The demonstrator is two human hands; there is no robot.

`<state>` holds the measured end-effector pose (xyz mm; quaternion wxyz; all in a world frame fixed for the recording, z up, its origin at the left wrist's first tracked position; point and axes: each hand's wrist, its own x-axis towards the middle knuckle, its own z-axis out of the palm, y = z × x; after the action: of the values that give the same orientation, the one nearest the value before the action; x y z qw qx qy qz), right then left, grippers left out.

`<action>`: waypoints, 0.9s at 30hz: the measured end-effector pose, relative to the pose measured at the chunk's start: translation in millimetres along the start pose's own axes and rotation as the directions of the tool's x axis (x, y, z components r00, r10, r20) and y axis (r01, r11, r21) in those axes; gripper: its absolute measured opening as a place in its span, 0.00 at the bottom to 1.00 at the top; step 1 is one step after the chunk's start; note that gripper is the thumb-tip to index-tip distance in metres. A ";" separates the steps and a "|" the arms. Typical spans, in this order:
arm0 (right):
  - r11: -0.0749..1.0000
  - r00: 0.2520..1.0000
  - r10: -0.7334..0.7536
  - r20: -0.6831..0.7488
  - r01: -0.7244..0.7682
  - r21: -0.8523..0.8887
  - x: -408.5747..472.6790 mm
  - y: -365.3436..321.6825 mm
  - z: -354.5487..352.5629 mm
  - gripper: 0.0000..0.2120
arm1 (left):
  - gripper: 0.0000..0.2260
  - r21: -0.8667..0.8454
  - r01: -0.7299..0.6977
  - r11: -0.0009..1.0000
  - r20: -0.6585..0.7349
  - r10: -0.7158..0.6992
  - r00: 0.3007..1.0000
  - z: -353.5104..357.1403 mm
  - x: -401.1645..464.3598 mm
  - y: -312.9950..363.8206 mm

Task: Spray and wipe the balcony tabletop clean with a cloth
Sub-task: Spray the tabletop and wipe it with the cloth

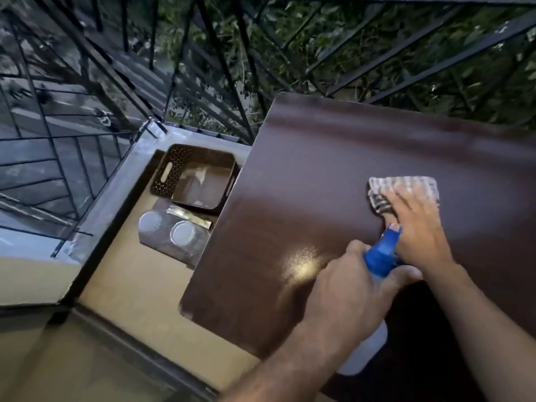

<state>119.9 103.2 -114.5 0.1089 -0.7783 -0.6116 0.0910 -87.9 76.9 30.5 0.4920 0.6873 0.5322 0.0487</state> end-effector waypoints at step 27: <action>0.617 0.573 -0.781 0.247 0.769 0.168 -60.6 -250.9 80.8 0.26 | 0.36 -0.739 0.267 0.619 -0.438 -0.742 0.508 5.2 -134.8 -153.6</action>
<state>-150.4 106.2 -121.0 0.0612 -0.4070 -0.8968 0.1625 -247.6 -39.2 -22.5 0.4200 0.2234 0.8209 0.3158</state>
